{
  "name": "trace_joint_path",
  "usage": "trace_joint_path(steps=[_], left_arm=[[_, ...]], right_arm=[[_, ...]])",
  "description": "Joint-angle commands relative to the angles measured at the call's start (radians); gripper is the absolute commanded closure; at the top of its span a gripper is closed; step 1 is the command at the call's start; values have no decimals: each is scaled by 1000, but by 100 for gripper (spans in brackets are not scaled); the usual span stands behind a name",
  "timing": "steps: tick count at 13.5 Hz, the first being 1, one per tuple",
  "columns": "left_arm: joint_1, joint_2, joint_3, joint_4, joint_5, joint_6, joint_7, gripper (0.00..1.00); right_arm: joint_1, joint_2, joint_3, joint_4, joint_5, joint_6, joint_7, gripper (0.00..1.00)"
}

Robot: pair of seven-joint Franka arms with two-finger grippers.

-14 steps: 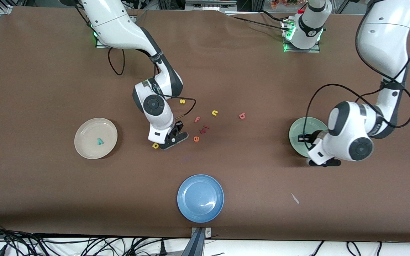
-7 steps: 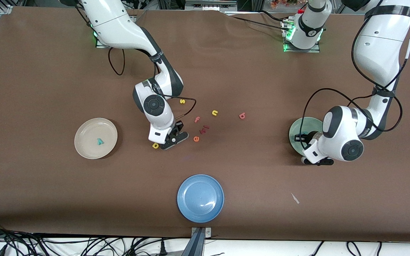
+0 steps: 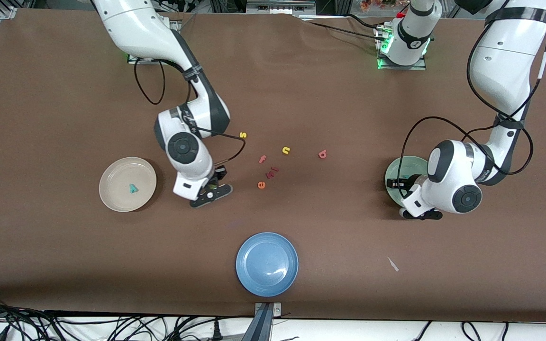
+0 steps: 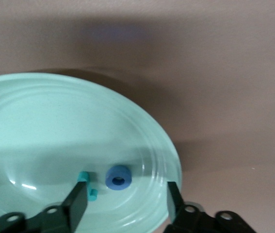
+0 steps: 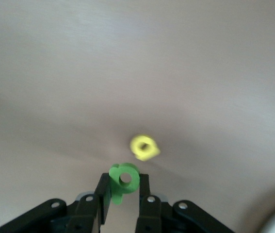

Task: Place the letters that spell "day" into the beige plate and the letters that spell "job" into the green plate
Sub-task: 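Place the p on the cream plate while the left gripper places the o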

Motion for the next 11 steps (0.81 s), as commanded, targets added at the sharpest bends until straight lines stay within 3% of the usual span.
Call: trace_joint_path(steps=[1, 4, 6, 9, 10, 11], left_arm=[[-7, -67, -45, -17, 12, -20, -121, 0], [-7, -90, -131, -17, 12, -32, -304, 0], [-7, -102, -204, -19, 18, -32, -452, 0], [-15, -102, -298, -45, 24, -20, -617, 0], [-44, -102, -301, -59, 25, -5, -657, 0], [-73, -102, -300, -76, 25, 23, -692, 0]], right_arm=[[-10, -40, -70, -19, 22, -74, -70, 100], [-86, -54, -107, -57, 30, -88, -125, 100], [-200, -43, -100, -60, 37, -86, -276, 100], [-296, -17, -98, -56, 43, -77, -339, 100], [-304, -9, -98, -54, 46, -76, -333, 83], [-304, -8, -98, -54, 57, -76, -324, 37]])
